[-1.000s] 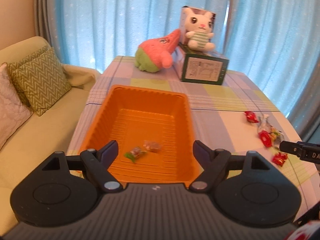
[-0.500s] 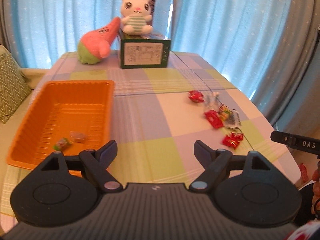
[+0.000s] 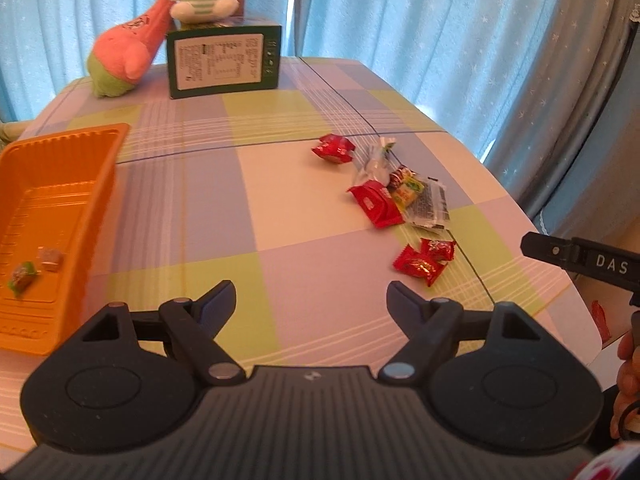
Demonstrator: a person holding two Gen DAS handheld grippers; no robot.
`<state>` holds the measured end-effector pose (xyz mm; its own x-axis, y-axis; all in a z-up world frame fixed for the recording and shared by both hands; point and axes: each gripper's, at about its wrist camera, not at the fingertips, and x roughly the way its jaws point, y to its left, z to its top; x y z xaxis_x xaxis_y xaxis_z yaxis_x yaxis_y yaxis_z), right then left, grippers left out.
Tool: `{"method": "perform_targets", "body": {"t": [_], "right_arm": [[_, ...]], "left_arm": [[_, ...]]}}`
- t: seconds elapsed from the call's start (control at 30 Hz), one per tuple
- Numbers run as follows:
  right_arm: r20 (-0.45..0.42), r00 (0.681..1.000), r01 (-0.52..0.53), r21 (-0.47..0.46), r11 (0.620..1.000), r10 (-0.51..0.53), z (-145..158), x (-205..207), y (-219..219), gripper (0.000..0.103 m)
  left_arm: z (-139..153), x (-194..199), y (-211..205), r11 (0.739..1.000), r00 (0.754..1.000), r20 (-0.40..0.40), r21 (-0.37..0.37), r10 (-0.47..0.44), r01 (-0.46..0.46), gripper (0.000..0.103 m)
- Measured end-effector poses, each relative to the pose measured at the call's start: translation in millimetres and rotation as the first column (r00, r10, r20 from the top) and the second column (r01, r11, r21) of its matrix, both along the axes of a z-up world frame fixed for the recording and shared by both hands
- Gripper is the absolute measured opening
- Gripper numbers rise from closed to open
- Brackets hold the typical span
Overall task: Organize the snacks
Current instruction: 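Move the left tool back toward the scattered snacks, then grasp a small red candy packet with the left tool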
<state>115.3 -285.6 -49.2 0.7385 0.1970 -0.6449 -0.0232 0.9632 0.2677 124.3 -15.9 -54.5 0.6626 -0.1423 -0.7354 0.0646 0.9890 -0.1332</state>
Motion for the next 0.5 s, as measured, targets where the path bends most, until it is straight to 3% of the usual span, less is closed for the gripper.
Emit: {"method": "perform_targets", "body": {"t": [0.1, 0.2, 0.3, 0.5], "right_arm": [[-0.011, 1.0, -0.008, 0.005, 1.0, 0.008, -10, 9, -5, 0.073], [-0.022, 1.0, 0.004, 0.007, 1.0, -0.004, -18, 18, -10, 0.073], [-0.008, 0.999, 0.049, -0.025, 0.998, -0.049, -20, 25, -13, 0.073], [-0.008, 0.991, 0.134, -0.001, 0.991, -0.134, -27, 33, -27, 0.073]], "left_arm": [[-11, 15, -11, 0.999, 1.0, -0.02, -0.029, -0.02, 0.019, 0.072], [-20, 28, -23, 0.998, 0.999, -0.027, -0.045, -0.036, 0.035, 0.071], [-28, 40, -35, 0.995, 0.998, -0.035, -0.081, -0.055, 0.052, 0.067], [-39, 63, -57, 0.987, 0.995, -0.042, -0.138, -0.089, 0.082, 0.054]]}}
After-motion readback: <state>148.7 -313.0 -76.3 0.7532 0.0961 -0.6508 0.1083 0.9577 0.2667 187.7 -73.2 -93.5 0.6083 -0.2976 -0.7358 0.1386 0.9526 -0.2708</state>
